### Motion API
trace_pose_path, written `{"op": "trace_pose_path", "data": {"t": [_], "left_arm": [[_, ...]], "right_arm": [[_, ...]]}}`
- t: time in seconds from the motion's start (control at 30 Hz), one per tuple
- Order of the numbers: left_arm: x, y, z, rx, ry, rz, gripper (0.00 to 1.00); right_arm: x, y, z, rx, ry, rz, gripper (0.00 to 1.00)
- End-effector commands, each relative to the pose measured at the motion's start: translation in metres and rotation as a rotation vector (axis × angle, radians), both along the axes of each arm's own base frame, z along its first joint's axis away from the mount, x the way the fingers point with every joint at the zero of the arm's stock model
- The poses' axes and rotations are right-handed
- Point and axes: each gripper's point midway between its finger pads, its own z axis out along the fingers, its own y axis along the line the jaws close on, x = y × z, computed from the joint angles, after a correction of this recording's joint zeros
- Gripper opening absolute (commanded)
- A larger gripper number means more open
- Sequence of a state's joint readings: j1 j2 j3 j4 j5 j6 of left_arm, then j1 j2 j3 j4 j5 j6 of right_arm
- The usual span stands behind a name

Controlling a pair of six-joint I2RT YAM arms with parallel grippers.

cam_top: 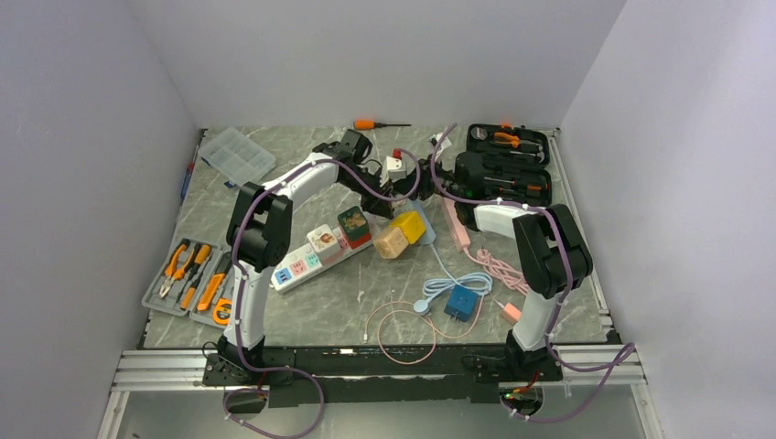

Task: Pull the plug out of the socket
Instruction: Remove the plug from the socket.

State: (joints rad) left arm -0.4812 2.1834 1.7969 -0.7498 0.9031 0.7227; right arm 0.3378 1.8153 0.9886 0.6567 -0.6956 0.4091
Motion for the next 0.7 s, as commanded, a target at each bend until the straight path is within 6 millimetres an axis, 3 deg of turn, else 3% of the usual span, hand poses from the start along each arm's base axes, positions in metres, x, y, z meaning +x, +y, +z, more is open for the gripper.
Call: {"op": "trace_pose_path", "data": {"t": [0.0, 0.2, 0.3, 0.4, 0.67], "left_arm": [[-0.012, -0.008, 0.031, -0.069, 0.012, -0.051, 0.01], [-0.019, -0.009, 0.044, -0.097, 0.004, -0.069, 0.00], [-0.020, -0.006, 0.048, -0.099, -0.014, -0.076, 0.00], [-0.021, -0.003, 0.050, -0.103, -0.021, -0.083, 0.00], [-0.017, 0.000, 0.054, -0.088, -0.079, -0.073, 0.00]], "right_arm": [[0.000, 0.003, 0.084, 0.118, -0.231, 0.024, 0.00], [0.002, 0.005, 0.065, 0.087, -0.185, 0.048, 0.03], [0.003, 0.006, 0.047, 0.053, -0.145, 0.071, 0.32], [0.003, 0.005, 0.033, 0.037, -0.102, 0.078, 0.46], [0.008, 0.003, 0.014, -0.014, -0.037, 0.072, 0.48]]}}
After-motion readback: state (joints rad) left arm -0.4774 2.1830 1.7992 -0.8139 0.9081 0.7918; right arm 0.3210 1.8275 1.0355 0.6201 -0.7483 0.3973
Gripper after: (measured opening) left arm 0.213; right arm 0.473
